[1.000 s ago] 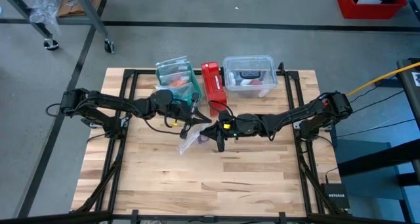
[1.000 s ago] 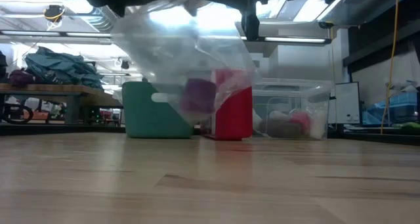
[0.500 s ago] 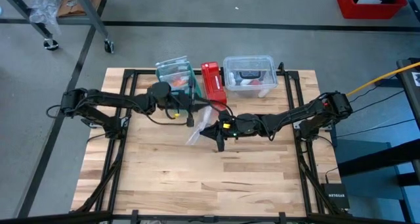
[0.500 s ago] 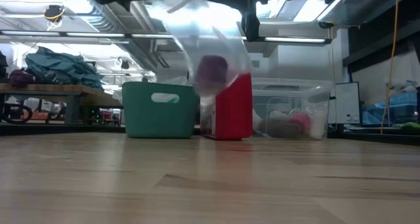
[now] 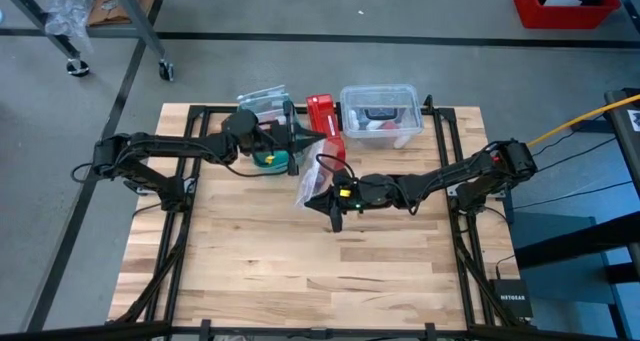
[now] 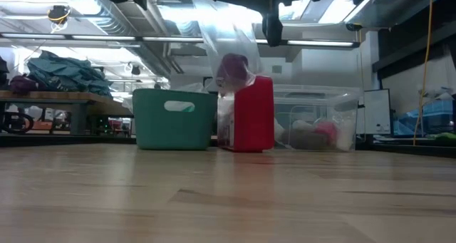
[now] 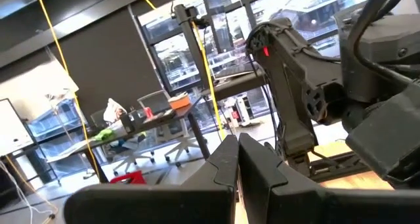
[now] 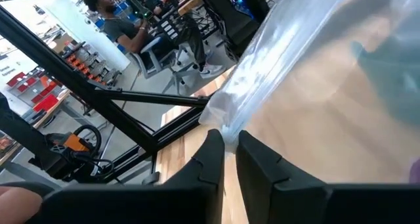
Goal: Roll bandage
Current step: Close the transparent zip bag, then put the transparent zip bag into the green bin
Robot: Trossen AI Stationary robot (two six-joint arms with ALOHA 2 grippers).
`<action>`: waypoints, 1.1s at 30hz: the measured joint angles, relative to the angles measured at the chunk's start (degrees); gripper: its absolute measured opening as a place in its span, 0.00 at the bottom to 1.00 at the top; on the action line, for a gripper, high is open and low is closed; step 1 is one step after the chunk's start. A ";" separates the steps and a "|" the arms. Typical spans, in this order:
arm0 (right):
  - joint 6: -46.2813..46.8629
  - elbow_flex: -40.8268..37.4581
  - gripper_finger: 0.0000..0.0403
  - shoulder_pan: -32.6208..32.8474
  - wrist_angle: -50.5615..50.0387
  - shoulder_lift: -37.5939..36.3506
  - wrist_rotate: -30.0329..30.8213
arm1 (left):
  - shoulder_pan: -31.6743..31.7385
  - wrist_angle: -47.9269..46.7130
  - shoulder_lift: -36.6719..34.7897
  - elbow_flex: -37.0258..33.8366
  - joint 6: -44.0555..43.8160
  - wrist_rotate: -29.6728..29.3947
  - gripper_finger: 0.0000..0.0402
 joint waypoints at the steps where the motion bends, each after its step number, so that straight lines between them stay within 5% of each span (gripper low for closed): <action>1: 0.00 -0.01 0.10 0.02 -0.06 0.02 -0.08 | -0.01 0.02 0.00 0.00 0.00 -0.01 0.00; 16: 3.32 -0.09 0.50 0.00 0.02 0.11 1.25 | 1.65 -5.05 -1.94 0.09 1.84 0.01 0.00; 33: 3.45 -0.09 0.52 -0.07 0.09 0.04 -2.78 | 18.34 -20.18 -16.03 0.04 3.18 0.26 0.00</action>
